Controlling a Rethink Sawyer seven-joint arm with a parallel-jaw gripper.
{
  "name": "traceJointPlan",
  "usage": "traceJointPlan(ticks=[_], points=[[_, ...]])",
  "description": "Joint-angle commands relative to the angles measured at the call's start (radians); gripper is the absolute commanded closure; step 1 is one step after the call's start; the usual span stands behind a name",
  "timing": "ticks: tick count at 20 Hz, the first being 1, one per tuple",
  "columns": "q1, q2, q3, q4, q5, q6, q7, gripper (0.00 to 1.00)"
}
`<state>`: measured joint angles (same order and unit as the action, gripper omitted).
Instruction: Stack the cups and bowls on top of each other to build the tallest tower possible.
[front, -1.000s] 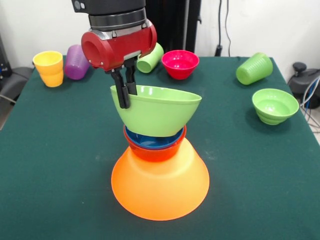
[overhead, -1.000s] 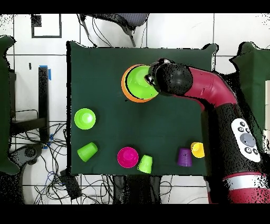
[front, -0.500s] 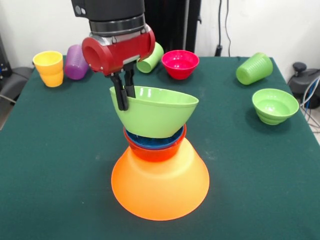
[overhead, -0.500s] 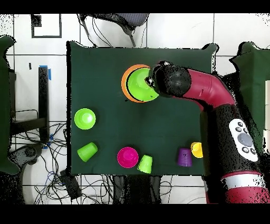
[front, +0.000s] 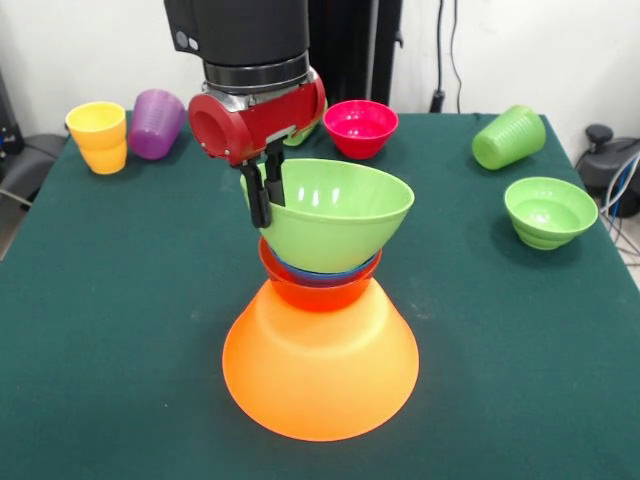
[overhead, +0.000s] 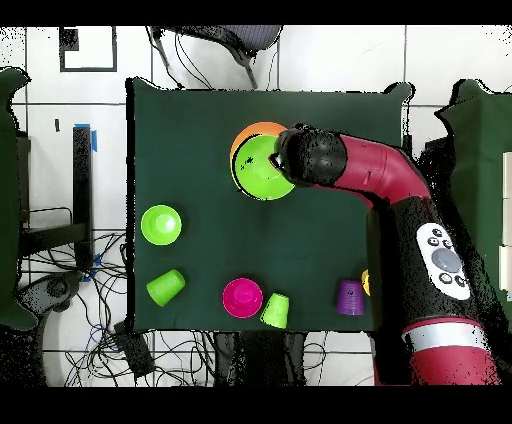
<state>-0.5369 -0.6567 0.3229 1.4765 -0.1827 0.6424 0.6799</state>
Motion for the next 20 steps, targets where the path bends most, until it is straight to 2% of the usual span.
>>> traceJointPlan(ticks=[1, 13, 20], points=[[0.053, 0.041, -0.048, 0.009, -0.059, 0.094, 0.145, 1.0], [0.057, 0.048, -0.061, 0.008, -0.077, 0.032, 0.112, 1.0], [0.074, 0.092, -0.076, -0.023, -0.085, 0.01, 0.118, 1.0]])
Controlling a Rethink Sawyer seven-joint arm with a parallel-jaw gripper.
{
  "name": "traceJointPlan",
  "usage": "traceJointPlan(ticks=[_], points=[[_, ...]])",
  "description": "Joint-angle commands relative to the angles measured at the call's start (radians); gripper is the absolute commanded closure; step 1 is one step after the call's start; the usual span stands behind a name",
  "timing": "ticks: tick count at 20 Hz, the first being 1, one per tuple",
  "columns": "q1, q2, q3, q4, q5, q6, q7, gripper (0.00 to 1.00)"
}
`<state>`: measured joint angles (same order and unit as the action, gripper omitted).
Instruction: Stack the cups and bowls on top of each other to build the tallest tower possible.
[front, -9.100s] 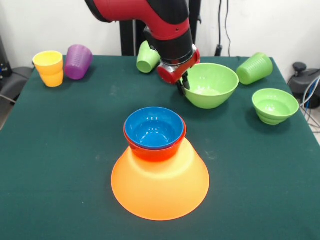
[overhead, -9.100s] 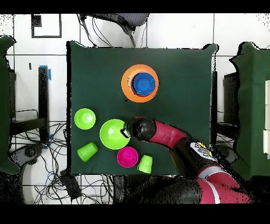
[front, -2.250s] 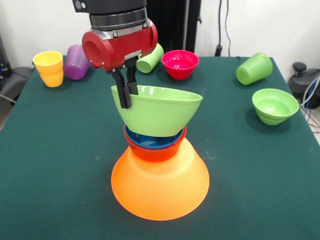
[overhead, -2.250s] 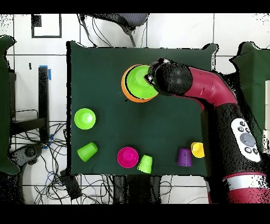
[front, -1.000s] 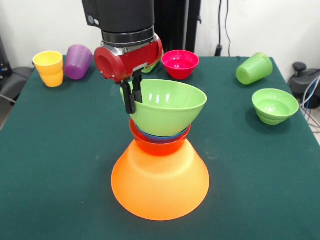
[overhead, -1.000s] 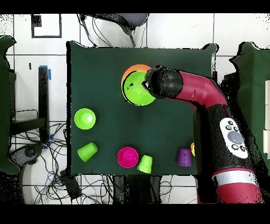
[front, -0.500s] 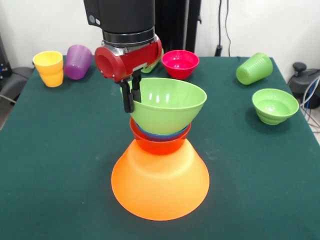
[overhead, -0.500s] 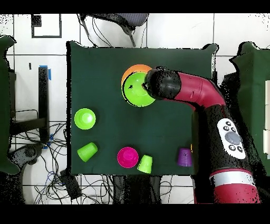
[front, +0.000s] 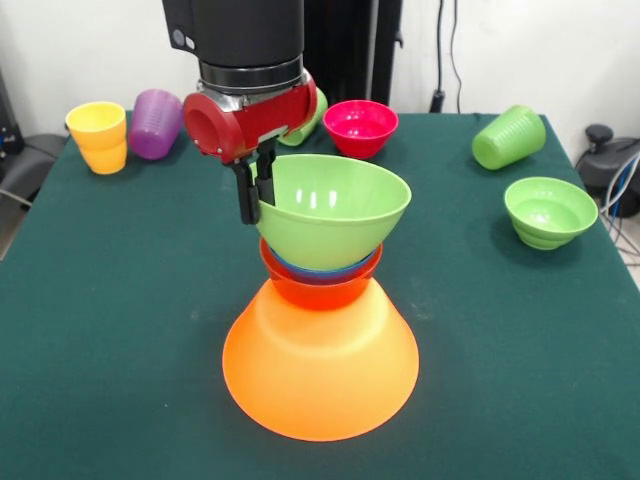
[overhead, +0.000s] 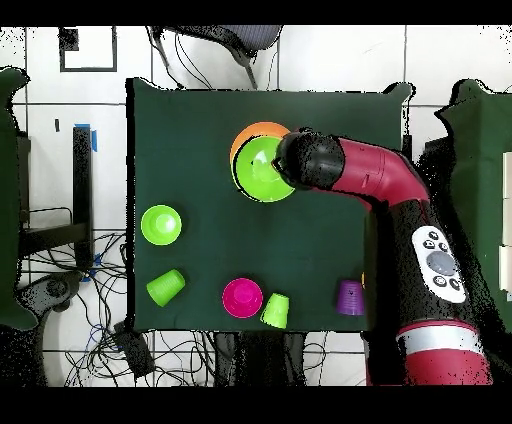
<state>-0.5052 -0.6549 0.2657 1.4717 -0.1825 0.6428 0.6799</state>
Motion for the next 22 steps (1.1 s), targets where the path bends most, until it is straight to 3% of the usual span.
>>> traceJointPlan(ticks=[1, 6, 12, 22], points=[[0.041, 0.094, -0.018, -0.019, -0.085, -0.002, 0.116, 1.0], [0.022, 0.098, 0.005, -0.004, -0.082, -0.078, 0.108, 1.0], [0.038, 0.154, -0.011, -0.054, -0.064, -0.022, 0.127, 1.0], [0.015, 0.147, 0.011, -0.036, -0.085, -0.117, 0.105, 1.0]])
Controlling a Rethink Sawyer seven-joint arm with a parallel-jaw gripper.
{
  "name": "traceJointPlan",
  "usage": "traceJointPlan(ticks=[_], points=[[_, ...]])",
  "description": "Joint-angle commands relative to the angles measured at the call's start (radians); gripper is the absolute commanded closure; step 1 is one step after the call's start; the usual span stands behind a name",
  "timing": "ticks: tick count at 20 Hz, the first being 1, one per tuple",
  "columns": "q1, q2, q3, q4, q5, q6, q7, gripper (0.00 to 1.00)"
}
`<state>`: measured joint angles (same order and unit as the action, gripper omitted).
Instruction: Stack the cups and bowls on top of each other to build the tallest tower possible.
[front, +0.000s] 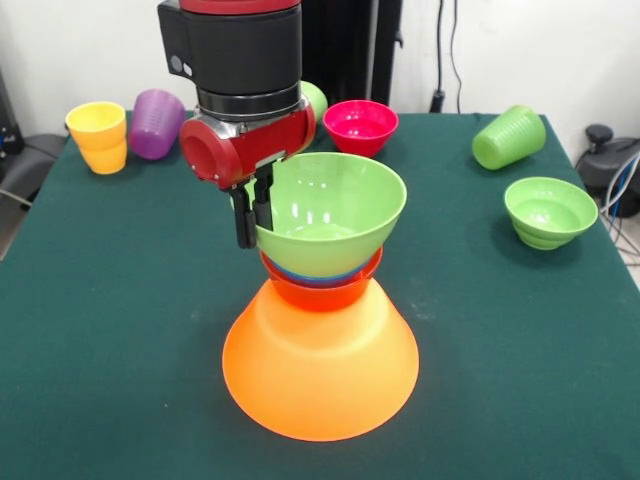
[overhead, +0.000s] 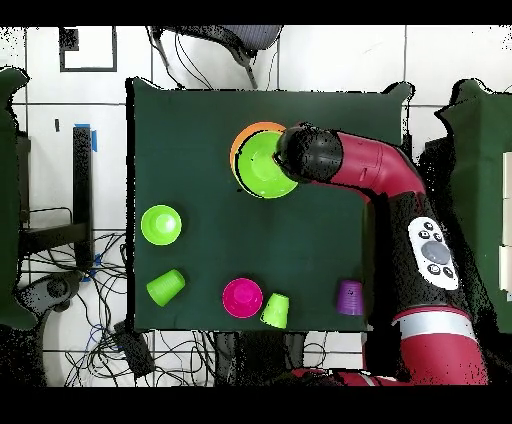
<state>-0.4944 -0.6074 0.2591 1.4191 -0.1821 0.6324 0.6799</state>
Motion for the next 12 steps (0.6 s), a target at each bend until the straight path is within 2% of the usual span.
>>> traceJointPlan(ticks=[1, 7, 12], points=[[0.0, 0.097, 0.023, 0.02, -0.085, -0.113, 0.101, 1.0], [-0.005, 0.07, 0.031, 0.034, -0.093, -0.158, 0.099, 1.0], [0.008, 0.053, 0.027, 0.026, -0.078, -0.139, 0.109, 1.0]])
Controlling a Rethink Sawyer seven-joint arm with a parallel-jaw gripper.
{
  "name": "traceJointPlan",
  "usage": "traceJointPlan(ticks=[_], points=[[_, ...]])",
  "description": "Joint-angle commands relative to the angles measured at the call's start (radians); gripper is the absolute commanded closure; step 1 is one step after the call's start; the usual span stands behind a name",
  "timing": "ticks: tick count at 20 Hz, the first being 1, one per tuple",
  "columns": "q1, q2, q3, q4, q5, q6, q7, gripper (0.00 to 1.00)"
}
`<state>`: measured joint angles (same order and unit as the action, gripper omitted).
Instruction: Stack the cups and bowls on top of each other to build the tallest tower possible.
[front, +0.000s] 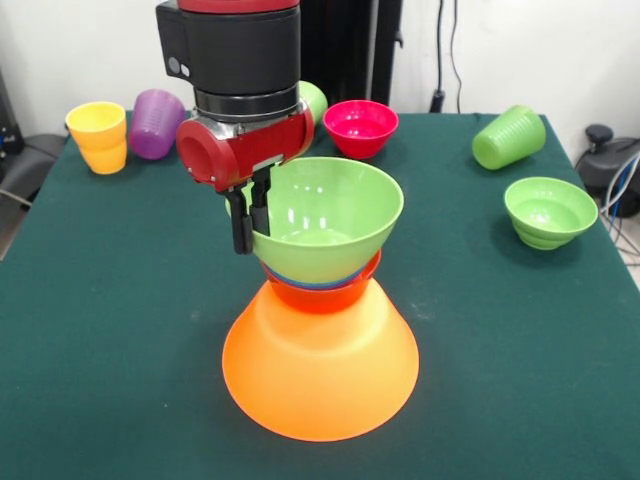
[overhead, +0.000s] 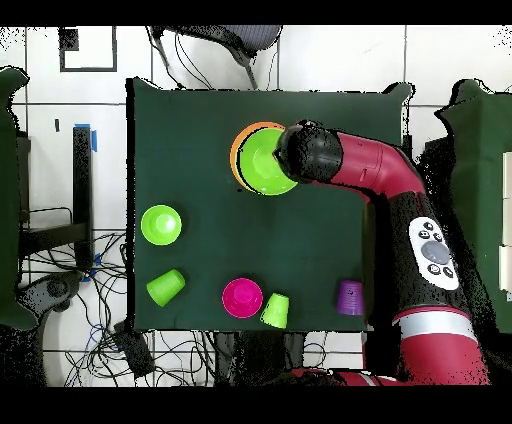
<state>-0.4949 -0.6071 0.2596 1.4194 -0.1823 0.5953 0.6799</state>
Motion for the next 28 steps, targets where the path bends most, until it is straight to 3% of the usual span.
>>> traceJointPlan(ticks=[1, 19, 23, 28], points=[[0.007, 0.053, 0.029, 0.029, -0.079, -0.11, 0.108, 1.0], [0.008, 0.041, 0.037, 0.031, -0.059, -0.104, 0.114, 1.0], [0.042, 0.064, -0.008, 0.004, -0.078, 0.0, 0.1, 1.0], [0.045, 0.086, -0.027, 0.007, -0.099, 0.007, 0.082, 1.0]])
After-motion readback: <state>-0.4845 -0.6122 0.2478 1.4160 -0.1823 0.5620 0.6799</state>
